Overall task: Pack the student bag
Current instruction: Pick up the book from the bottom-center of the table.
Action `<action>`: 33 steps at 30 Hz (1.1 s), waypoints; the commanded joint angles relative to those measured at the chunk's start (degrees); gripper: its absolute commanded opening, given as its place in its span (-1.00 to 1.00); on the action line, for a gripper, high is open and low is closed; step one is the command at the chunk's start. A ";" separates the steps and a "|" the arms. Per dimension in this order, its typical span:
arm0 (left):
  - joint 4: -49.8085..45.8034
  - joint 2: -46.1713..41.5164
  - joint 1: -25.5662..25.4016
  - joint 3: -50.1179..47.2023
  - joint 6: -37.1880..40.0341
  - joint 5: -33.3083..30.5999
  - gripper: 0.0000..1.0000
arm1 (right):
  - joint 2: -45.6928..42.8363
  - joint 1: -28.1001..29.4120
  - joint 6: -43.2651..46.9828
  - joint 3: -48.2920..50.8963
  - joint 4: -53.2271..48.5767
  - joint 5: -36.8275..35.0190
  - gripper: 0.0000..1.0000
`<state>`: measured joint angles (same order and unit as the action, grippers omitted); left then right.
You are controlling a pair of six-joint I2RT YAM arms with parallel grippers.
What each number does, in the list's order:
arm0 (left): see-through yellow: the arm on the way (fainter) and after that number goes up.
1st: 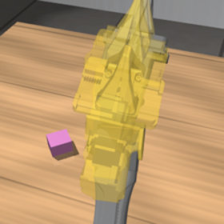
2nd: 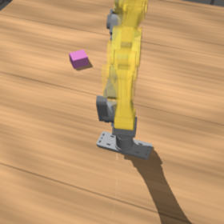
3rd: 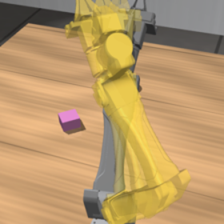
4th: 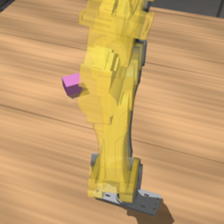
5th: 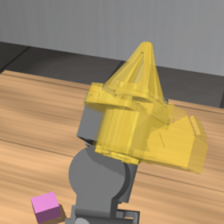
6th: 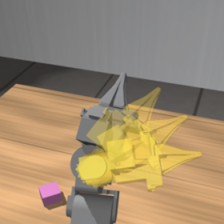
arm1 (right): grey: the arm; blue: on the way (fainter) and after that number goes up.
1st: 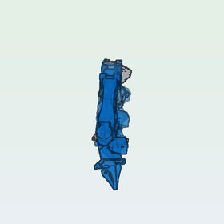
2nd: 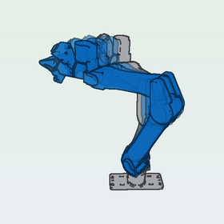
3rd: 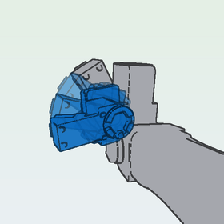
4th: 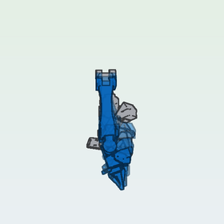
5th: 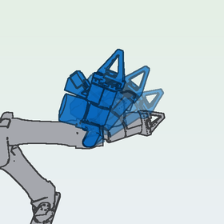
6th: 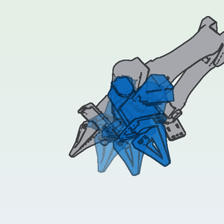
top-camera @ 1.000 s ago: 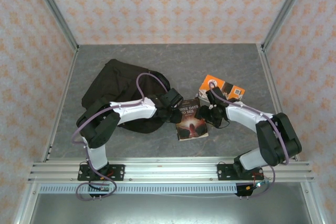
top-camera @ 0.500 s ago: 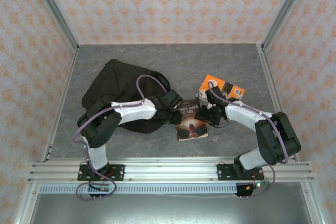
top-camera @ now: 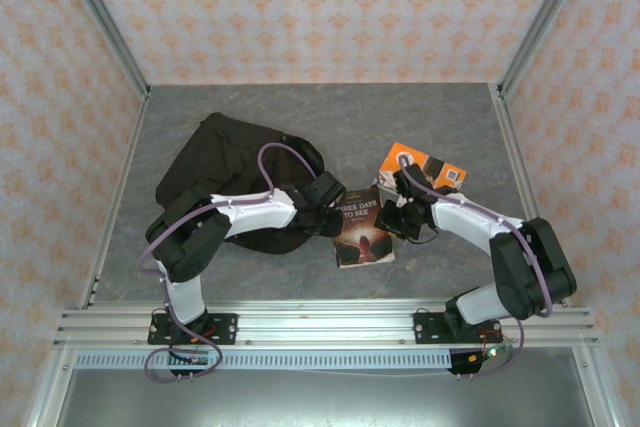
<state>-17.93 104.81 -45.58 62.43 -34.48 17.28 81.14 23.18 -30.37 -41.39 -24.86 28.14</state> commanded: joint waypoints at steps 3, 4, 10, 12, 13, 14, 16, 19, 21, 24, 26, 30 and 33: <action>2.20 1.31 -0.89 -1.72 -0.15 2.81 -0.66 | -2.91 1.08 -2.06 -2.65 6.26 14.61 -0.40; 2.20 1.14 -0.98 -1.70 -0.06 2.86 -0.67 | -2.92 1.08 -1.98 -2.65 6.15 15.41 -0.40; 2.11 0.49 -1.09 -1.52 -0.02 3.03 -0.70 | -1.34 1.08 -2.93 -1.51 8.57 16.69 -0.39; 1.98 0.01 -1.16 -1.44 -0.06 3.02 -0.71 | -0.01 1.13 -3.13 -1.42 9.26 16.48 -0.41; 1.79 -0.28 -1.17 -1.44 0.02 2.98 -0.71 | 0.67 1.08 -2.99 -1.46 9.39 15.86 -0.42; 1.55 -0.63 -1.22 -1.44 0.03 2.79 -0.71 | 1.05 1.10 -2.78 -1.62 8.89 14.51 -0.46; 0.77 -1.55 -1.26 -1.44 0.26 2.01 -0.71 | 1.56 1.08 -1.53 -2.43 6.74 11.04 -0.66; -0.85 -3.13 -1.25 -1.35 0.74 0.13 -0.70 | 0.96 1.00 -0.75 -3.07 4.86 8.28 -0.79; -2.77 -4.18 -1.20 -1.06 1.16 -1.53 -0.64 | 0.12 1.10 -0.14 -3.50 3.32 7.00 -0.81; -5.56 -6.59 -1.20 -0.43 1.68 -3.60 -0.51 | -2.48 0.99 0.83 -4.56 -0.09 3.43 -0.98; -7.69 -9.21 -1.12 0.01 1.73 -5.27 -0.37 | -4.94 0.95 0.94 -4.74 -1.36 1.95 -1.00; -11.67 -16.25 -0.42 1.53 1.44 -7.08 -0.06 | -11.19 0.60 0.11 -5.38 -3.52 0.30 -1.00; -13.24 -21.34 0.59 2.97 0.66 -5.99 0.14 | -16.57 0.55 -0.72 -5.79 -3.05 1.56 -1.00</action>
<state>-27.33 87.68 -46.15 62.78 -33.32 13.04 69.47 23.97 -30.70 -44.38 -27.53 30.83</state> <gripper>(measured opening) 0.549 0.092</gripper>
